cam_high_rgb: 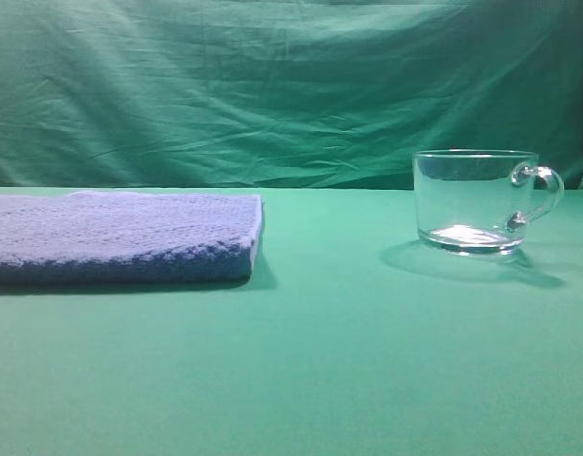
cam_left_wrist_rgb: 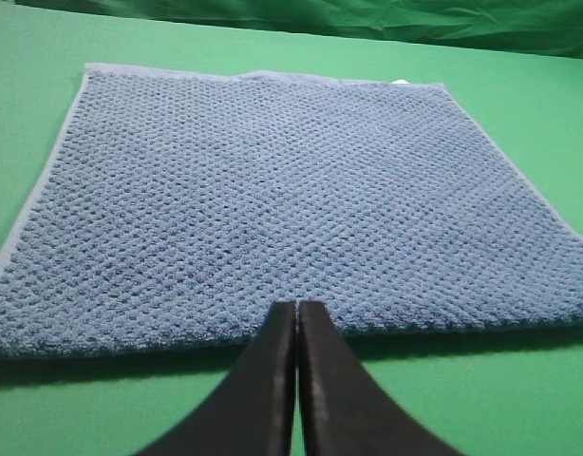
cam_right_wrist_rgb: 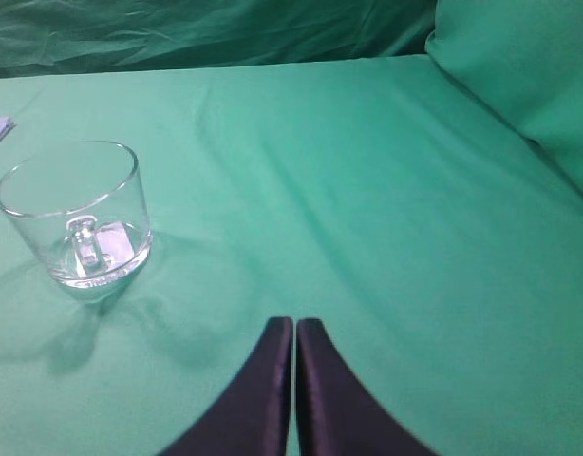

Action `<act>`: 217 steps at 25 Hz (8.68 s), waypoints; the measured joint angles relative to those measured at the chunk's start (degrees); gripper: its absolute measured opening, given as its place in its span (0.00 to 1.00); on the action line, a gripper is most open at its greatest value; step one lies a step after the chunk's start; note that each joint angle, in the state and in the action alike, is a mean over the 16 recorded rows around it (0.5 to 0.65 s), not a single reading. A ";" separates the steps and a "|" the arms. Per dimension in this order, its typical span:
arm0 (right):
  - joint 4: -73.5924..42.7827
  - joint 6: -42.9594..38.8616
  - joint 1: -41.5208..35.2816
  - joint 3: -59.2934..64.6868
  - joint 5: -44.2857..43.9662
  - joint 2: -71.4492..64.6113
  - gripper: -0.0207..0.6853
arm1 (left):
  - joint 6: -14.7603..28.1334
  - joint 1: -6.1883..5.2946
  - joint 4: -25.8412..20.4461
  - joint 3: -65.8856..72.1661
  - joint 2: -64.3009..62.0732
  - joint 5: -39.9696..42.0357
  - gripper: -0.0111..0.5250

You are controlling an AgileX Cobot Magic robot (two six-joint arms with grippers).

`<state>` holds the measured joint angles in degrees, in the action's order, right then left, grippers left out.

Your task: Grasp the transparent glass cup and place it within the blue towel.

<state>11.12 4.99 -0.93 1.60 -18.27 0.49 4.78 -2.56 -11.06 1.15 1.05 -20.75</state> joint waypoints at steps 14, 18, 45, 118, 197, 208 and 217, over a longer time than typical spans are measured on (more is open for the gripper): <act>12.93 6.54 0.00 -9.36 -0.69 -4.55 0.03 | 0.00 0.00 0.00 0.00 0.00 0.00 0.02; 13.76 11.46 0.00 -15.41 -5.34 -10.93 0.03 | 0.00 0.00 0.00 0.00 0.00 0.00 0.02; 8.72 27.10 11.83 -41.53 -19.94 -63.92 0.21 | 0.00 0.00 0.00 0.00 0.00 0.00 0.02; 5.49 27.47 47.43 -115.59 -19.79 -133.72 0.57 | 0.00 0.00 0.00 0.00 0.00 0.00 0.02; -6.47 -0.81 3.88 -14.16 -7.12 -5.65 0.03 | 0.00 0.00 0.00 0.00 0.00 0.00 0.02; -7.07 -0.20 -0.07 -1.58 -2.91 -0.03 0.03 | 0.00 0.00 0.00 0.00 0.00 0.00 0.02; -7.07 -0.08 -0.08 -0.04 -3.68 -0.03 0.03 | 0.00 0.00 0.00 0.00 0.00 0.00 0.02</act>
<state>4.05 4.91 -1.00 1.56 -21.95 0.46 4.78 -2.56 -11.06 1.15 1.05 -20.75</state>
